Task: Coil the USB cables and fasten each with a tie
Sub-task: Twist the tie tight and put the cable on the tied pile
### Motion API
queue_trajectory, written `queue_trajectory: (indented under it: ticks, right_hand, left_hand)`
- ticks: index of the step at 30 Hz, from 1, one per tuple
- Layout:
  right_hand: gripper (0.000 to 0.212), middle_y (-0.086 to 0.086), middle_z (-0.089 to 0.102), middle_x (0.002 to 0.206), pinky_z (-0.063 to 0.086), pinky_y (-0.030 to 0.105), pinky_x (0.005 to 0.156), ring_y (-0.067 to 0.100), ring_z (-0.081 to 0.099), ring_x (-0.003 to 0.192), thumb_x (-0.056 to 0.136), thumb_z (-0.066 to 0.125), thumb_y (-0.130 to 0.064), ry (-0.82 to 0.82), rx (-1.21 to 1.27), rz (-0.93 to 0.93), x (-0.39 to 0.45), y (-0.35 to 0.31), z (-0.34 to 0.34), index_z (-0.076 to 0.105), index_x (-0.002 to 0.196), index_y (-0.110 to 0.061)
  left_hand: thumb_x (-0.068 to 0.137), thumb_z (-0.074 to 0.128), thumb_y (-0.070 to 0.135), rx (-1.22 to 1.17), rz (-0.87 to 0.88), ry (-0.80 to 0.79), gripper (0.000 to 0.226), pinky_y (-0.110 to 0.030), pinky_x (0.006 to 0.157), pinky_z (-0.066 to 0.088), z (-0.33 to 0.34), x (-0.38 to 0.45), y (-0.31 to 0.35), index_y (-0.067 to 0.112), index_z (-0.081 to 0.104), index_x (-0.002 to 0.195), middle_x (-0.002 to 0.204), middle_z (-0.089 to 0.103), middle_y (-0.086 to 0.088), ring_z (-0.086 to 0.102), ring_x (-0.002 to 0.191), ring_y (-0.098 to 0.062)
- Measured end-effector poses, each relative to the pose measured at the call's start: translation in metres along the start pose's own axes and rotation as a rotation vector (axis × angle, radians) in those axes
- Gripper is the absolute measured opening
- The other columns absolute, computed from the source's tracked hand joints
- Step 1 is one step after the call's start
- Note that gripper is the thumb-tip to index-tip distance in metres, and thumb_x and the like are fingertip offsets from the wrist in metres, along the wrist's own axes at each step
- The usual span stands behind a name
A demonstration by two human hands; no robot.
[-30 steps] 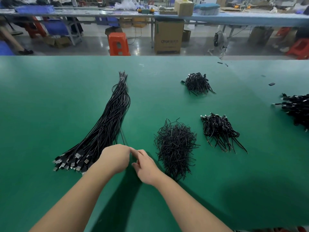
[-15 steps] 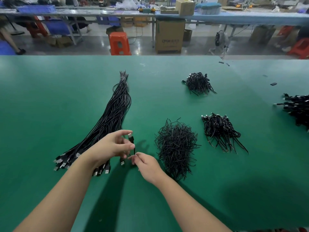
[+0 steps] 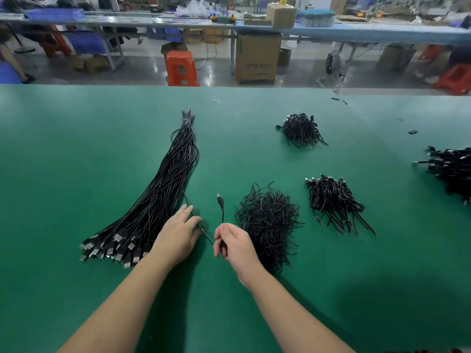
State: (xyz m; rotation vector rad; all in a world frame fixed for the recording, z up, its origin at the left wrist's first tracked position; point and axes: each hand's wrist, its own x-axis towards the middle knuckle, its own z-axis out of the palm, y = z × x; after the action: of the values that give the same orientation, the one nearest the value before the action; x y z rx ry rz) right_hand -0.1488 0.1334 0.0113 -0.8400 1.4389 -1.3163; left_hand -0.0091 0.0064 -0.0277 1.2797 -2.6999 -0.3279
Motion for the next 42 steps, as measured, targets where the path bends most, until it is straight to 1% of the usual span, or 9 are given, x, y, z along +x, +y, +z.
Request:
queue_trajectory:
  ticks: [5,8,10,14,22,30,34,37,42]
  right_hand:
    - [0.035,0.002,0.060,0.059,0.045,0.016,0.075,0.016,0.052,0.066,0.108,0.040,-0.023,0.037,0.029,-0.175,-0.004,-0.035,-0.019,0.059,0.080,-0.016]
    - [0.034,0.000,0.060,0.063,0.046,0.026,0.092,0.015,0.063,0.081,0.109,0.038,-0.024,0.055,0.144,-0.205,0.002,-0.054,-0.029,0.059,0.084,-0.015]
    - [0.034,0.000,0.057,0.064,0.050,0.036,0.091,0.019,0.066,0.080,0.109,0.037,-0.025,0.048,0.268,-0.195,0.006,-0.065,-0.034,0.058,0.086,-0.014]
    - [0.033,0.001,0.052,0.063,0.057,0.036,0.077,0.017,0.058,0.062,0.109,0.036,-0.025,0.054,0.442,-0.203,0.013,-0.088,-0.045,0.056,0.087,-0.011]
    - [0.030,0.000,0.045,0.062,0.050,0.029,0.062,0.014,0.046,0.056,0.109,0.036,-0.024,0.100,0.549,-0.219,0.014,-0.125,-0.077,0.055,0.088,-0.012]
    - [0.030,-0.002,0.042,0.060,0.046,0.027,0.059,0.012,0.041,0.054,0.109,0.036,-0.026,0.090,0.498,-0.235,0.013,-0.129,-0.080,0.054,0.089,-0.012]
    - [0.030,-0.005,0.045,0.060,0.044,0.029,0.061,0.011,0.043,0.054,0.109,0.038,-0.025,0.026,0.240,-0.206,0.010,-0.117,-0.070,0.056,0.089,-0.012]
    - [0.028,-0.008,0.049,0.061,0.047,0.028,0.063,0.010,0.046,0.056,0.108,0.041,-0.027,-0.072,-0.075,-0.189,0.003,-0.103,-0.055,0.059,0.088,-0.016]
    - [0.029,-0.014,0.044,0.056,0.046,0.030,0.062,0.009,0.043,0.055,0.108,0.042,-0.028,-0.222,-0.297,-0.220,-0.008,-0.087,-0.032,0.064,0.095,-0.013]
  left_hand:
    - [0.104,0.047,0.025,-0.020,0.028,0.057,0.026,-0.044,0.120,0.024,-0.003,0.004,0.011,0.008,0.064,0.114,0.136,0.059,-0.015,0.040,0.141,-0.032]
    - [0.105,0.043,0.033,-0.101,0.012,0.044,0.026,-0.041,0.093,0.041,-0.011,-0.003,0.027,0.019,0.050,0.084,0.092,0.066,-0.007,0.059,0.099,-0.033]
    - [0.105,0.042,0.037,-0.068,0.041,0.073,0.031,-0.039,0.070,0.037,-0.013,-0.009,0.037,0.022,0.041,0.077,0.078,0.061,-0.005,0.055,0.082,-0.032]
    - [0.105,0.033,0.044,-0.060,0.078,0.088,0.036,-0.039,0.060,0.039,-0.009,-0.026,0.054,0.022,0.034,0.077,0.067,0.050,0.004,0.052,0.066,-0.026]
    - [0.106,0.033,0.039,-0.178,0.084,0.087,0.035,-0.034,0.089,0.043,-0.005,-0.040,0.046,0.018,0.058,0.117,0.104,0.058,0.005,0.049,0.099,-0.017]
    - [0.101,0.021,0.055,-0.111,0.081,-0.141,0.044,-0.037,0.065,0.044,-0.008,-0.046,0.050,0.025,0.035,0.073,0.070,0.048,0.005,0.049,0.066,-0.013]
    - [0.097,0.023,0.064,-0.375,0.076,-0.088,0.047,-0.038,0.082,0.047,-0.021,-0.045,0.052,0.031,0.054,0.082,0.083,0.058,0.008,0.055,0.082,-0.007]
    - [0.100,0.027,0.058,-0.728,-0.035,0.052,0.054,-0.031,0.095,0.049,-0.050,-0.034,0.063,0.026,0.065,0.120,0.109,0.068,0.007,0.062,0.103,-0.004]
    - [0.096,0.030,0.056,-1.195,-0.022,-0.016,0.056,-0.022,0.084,0.052,-0.109,-0.009,0.084,0.023,0.065,0.125,0.122,0.071,-0.001,0.067,0.104,-0.008]
